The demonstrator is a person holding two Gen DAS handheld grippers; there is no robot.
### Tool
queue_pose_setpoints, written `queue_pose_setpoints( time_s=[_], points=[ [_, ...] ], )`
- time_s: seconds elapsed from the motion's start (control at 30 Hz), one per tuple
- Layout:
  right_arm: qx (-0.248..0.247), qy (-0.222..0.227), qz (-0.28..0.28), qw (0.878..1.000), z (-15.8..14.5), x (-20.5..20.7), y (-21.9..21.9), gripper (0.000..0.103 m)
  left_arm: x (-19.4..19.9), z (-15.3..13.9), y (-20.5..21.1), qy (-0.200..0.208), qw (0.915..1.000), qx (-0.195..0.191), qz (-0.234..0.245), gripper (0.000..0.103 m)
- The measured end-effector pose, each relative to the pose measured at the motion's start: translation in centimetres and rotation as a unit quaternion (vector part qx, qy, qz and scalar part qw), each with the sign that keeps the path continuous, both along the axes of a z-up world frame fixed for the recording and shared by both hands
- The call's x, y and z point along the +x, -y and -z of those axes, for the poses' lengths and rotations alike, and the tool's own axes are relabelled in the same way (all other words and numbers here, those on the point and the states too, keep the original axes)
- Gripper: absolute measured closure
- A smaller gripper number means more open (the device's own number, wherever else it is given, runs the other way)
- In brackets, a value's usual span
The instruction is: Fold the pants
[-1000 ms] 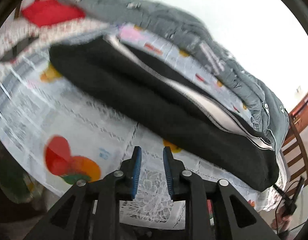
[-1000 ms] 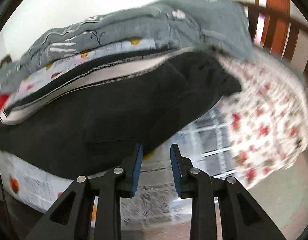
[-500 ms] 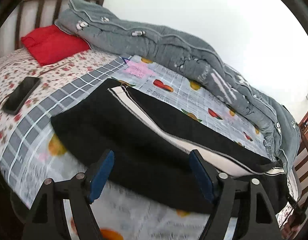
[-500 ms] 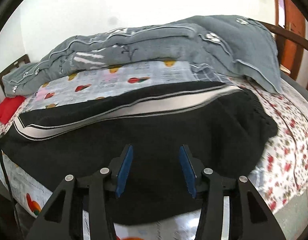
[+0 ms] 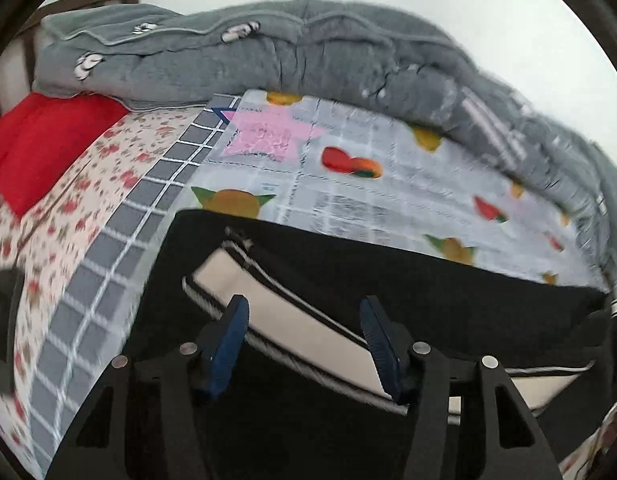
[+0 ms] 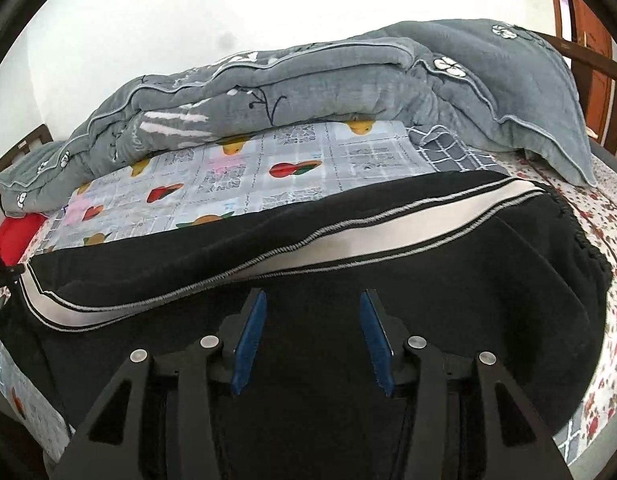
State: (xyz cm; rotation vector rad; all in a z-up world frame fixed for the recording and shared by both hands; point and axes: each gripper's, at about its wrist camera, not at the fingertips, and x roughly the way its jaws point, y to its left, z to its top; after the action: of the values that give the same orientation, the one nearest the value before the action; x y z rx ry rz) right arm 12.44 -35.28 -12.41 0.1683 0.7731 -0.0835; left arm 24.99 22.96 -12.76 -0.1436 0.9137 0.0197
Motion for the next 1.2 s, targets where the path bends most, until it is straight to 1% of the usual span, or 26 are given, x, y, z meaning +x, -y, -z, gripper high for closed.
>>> queue_pose_setpoints(
  time_s=[0.07, 0.13, 0.2, 0.3, 0.33, 0.4, 0.43, 0.5, 0.53, 0.57, 0.6, 0.63, 0.67, 0.7, 0.73, 0.83, 0.87, 0.9, 0.93, 0.97, 1.0, 1.03, 1.07, 1.1, 1.13, 1.2],
  points=[
    [-0.012, -0.002, 0.003, 1.0, -0.1, 0.4, -0.2, 0.055, 1.0, 0.3, -0.9, -0.003, 0.9998, 0.014, -0.011, 0.047],
    [-0.021, -0.006, 0.005, 1.0, 0.0, 0.6, -0.1, 0.055, 1.8, 0.5, -2.0, 0.005, 0.9998, 0.011, -0.016, 0.047],
    [-0.027, -0.014, 0.013, 0.999, 0.1, 0.8, 0.1, 0.055, 3.0, 1.2, -2.1, -0.011, 0.9997, 0.022, -0.006, 0.047],
    [-0.023, -0.022, 0.021, 0.999, 0.4, 1.5, 0.5, 0.055, 4.8, 2.7, -1.3, -0.043, 0.9971, 0.062, 0.007, 0.048],
    [-0.023, -0.024, 0.023, 0.999, 0.5, 1.6, 0.5, 0.055, 5.1, 3.1, -1.2, -0.05, 0.9962, 0.071, 0.003, 0.063],
    [-0.023, -0.03, 0.025, 0.999, 0.8, 2.1, 0.4, 0.055, 4.9, 3.1, -1.6, -0.037, 0.9977, 0.057, -0.004, 0.076],
    [-0.024, -0.031, 0.026, 0.999, 0.9, 2.3, 0.3, 0.055, 4.5, 2.7, -1.8, -0.021, 0.9988, 0.043, -0.006, 0.077],
    [-0.025, -0.031, 0.026, 0.999, 1.0, 2.6, 0.1, 0.055, 3.0, 1.0, -2.3, 0.036, 0.9988, 0.029, -0.011, 0.079],
    [-0.026, -0.031, 0.025, 0.999, 1.0, 2.9, 0.0, 0.055, 2.3, -0.2, -2.7, 0.073, 0.9966, 0.03, -0.025, 0.079],
    [-0.027, -0.03, 0.024, 0.999, 1.0, 3.1, -0.2, 0.055, 1.5, -1.5, -3.6, 0.11, 0.9924, 0.028, -0.047, 0.079],
    [-0.028, -0.03, 0.022, 0.999, 0.9, 3.3, -0.3, 0.055, 1.0, -2.5, -4.7, 0.132, 0.9882, 0.022, -0.075, 0.08],
    [-0.03, -0.03, 0.021, 0.999, 0.9, 3.5, -0.5, 0.055, 0.6, -3.1, -5.7, 0.151, 0.9837, 0.004, -0.098, 0.08],
    [-0.033, -0.03, 0.018, 0.999, 0.8, 3.7, -0.7, 0.055, 0.5, -3.3, -6.5, 0.162, 0.9802, -0.023, -0.111, 0.08],
    [-0.035, -0.03, 0.015, 0.999, 0.8, 4.0, -0.9, 0.055, 1.3, -3.0, -7.3, 0.143, 0.9806, -0.039, -0.128, 0.08],
    [-0.036, -0.03, 0.012, 0.999, 0.8, 4.2, -1.1, 0.055, 1.9, -2.5, -7.2, 0.127, 0.9824, -0.027, -0.134, 0.08],
    [-0.039, -0.034, 0.001, 0.999, 1.2, 5.2, -1.8, 0.055, 4.0, 0.0, -5.8, 0.09, 0.9862, 0.033, -0.134, 0.079],
    [-0.041, -0.035, -0.002, 0.999, 1.3, 5.5, -2.0, 0.055, 4.6, 0.9, -5.4, 0.078, 0.9863, 0.047, -0.137, 0.079],
    [-0.043, -0.038, -0.002, 0.998, 1.5, 5.9, -2.1, 0.055, 4.6, 1.2, -5.2, 0.073, 0.9861, 0.049, -0.141, 0.074],
    [-0.043, -0.042, -0.001, 0.998, 1.6, 6.3, -2.1, 0.055, 4.8, 1.7, -5.2, 0.06, 0.9855, 0.05, -0.15, 0.073],
    [-0.038, -0.045, -0.002, 0.998, 1.8, 6.7, -2.1, 0.054, 5.1, 2.1, -5.5, 0.046, 0.9856, 0.048, -0.155, 0.065],
    [-0.029, -0.056, -0.006, 0.998, 2.2, 7.2, -1.9, 0.052, 5.2, 2.2, -5.6, 0.031, 0.9862, 0.044, -0.157, 0.052],
    [-0.025, -0.067, -0.004, 0.997, 2.6, 7.5, -1.8, 0.052, 5.0, 2.2, -5.7, 0.025, 0.9863, 0.042, -0.157, 0.046],
    [-0.019, -0.084, -0.002, 0.996, 3.1, 7.9, -1.5, 0.052, 4.7, 2.0, -5.6, 0.026, 0.9863, 0.042, -0.157, 0.041],
    [-0.01, -0.096, -0.005, 0.995, 3.5, 8.1, -1.3, 0.052, 4.0, 1.6, -5.4, 0.037, 0.9865, 0.042, -0.154, 0.041],
    [0.001, -0.099, -0.006, 0.995, 3.7, 8.0, -1.1, 0.052, 3.3, 1.1, -5.0, 0.045, 0.9867, 0.047, -0.149, 0.04],
    [0.013, -0.088, -0.004, 0.996, 3.3, 7.3, -0.8, 0.052, 2.0, 0.4, -4.0, 0.052, 0.9871, 0.052, -0.142, 0.034]
  ],
)
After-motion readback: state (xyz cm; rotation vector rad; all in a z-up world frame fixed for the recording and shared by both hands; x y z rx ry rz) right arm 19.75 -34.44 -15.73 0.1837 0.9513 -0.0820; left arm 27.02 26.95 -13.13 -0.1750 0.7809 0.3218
